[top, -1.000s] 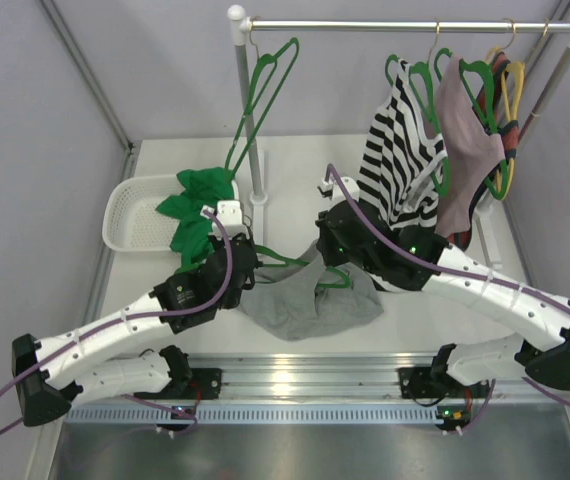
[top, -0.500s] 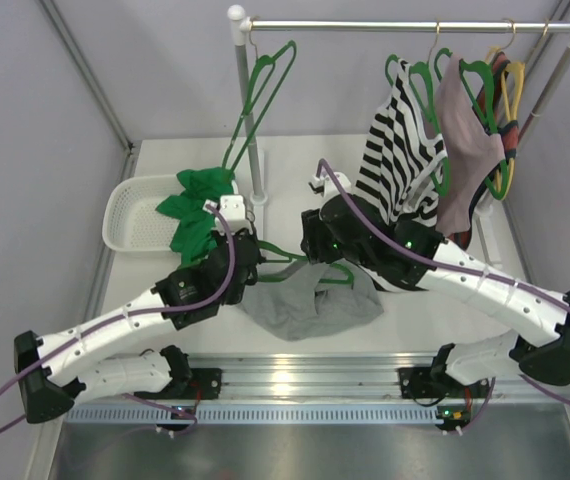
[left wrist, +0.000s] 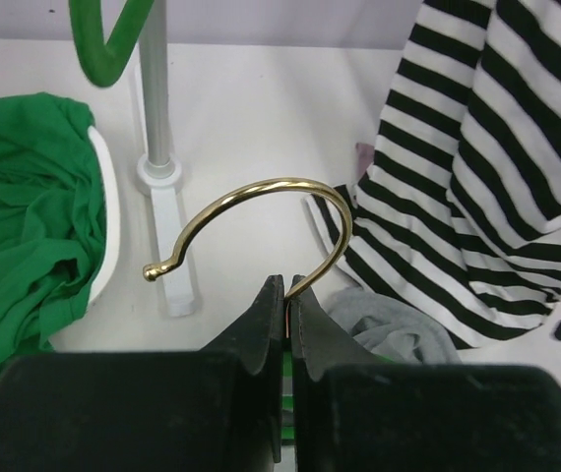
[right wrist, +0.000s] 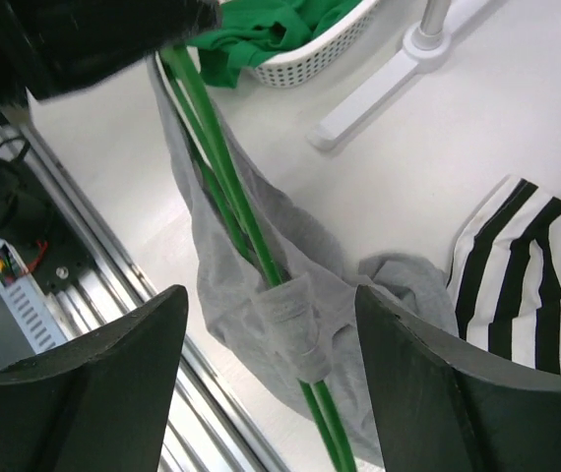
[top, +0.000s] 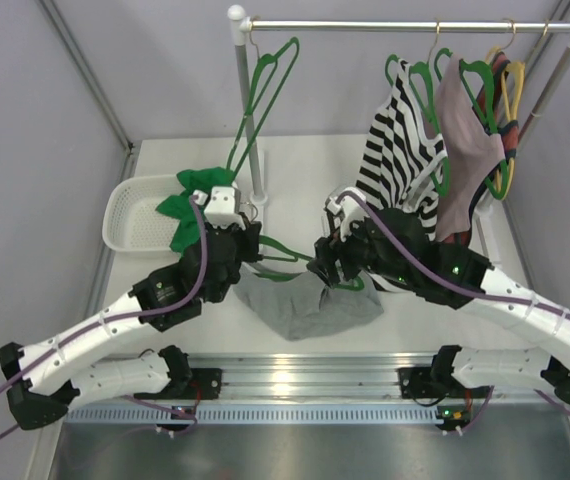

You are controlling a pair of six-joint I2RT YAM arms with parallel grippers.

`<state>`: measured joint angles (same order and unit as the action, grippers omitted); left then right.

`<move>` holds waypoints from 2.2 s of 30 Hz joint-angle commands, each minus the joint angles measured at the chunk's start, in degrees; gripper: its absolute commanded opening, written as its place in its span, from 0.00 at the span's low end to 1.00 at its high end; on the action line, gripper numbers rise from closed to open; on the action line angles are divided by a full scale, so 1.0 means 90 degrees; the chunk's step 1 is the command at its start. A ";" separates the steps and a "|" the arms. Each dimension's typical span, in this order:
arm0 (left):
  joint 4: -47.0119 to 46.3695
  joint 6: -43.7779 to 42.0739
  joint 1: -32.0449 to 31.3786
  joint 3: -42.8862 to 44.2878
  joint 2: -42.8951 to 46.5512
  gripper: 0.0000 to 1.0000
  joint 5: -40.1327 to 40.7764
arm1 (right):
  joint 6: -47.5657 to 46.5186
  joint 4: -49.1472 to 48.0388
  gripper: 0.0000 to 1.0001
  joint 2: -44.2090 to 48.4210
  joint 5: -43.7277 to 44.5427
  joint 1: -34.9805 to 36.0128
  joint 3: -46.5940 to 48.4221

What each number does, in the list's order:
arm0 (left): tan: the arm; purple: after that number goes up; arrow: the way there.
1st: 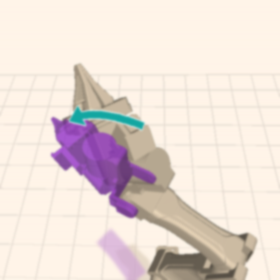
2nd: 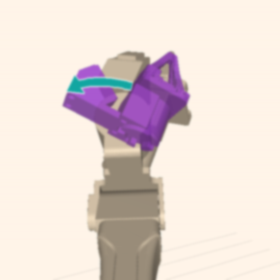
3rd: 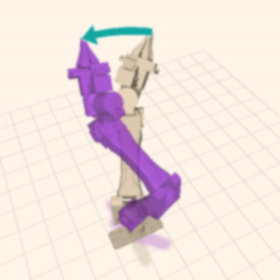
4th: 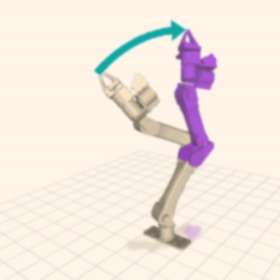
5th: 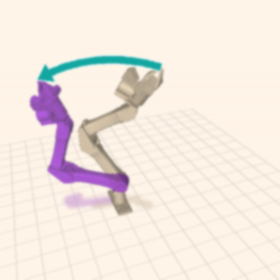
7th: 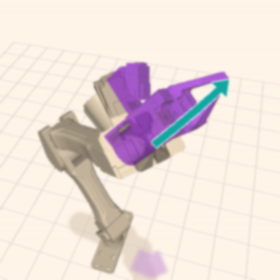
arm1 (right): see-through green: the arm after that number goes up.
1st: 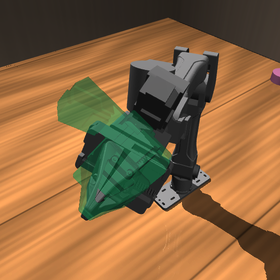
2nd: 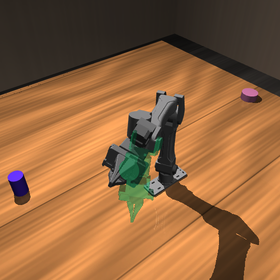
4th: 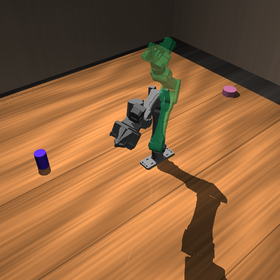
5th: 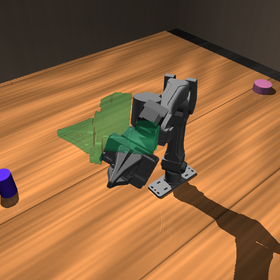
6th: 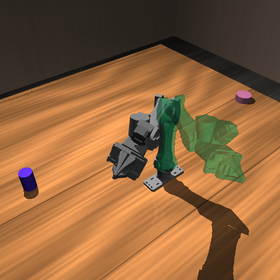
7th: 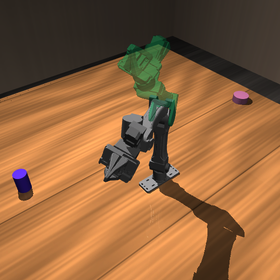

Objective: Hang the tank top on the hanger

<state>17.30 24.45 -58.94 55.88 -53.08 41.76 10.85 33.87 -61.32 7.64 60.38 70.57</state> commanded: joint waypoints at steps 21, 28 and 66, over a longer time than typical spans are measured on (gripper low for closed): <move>0.0597 -0.0529 0.0006 0.2111 -0.0557 0.00 -0.1397 | -0.0239 -0.1087 0.06 0.0231 -0.0507 0.0029 -0.0438; 0.0656 -0.0519 0.0006 0.2424 -0.0694 0.39 -0.1359 | -0.0229 -0.0668 0.00 0.0641 -0.0546 0.0039 -0.0263; 0.0959 -0.1183 0.0015 0.3850 0.0204 0.53 -0.1554 | -0.0395 0.2986 0.00 -0.1975 0.2227 -0.0098 0.7881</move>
<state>26.68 14.98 -58.92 90.19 -51.53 26.89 9.80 62.92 -78.96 24.34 59.92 135.70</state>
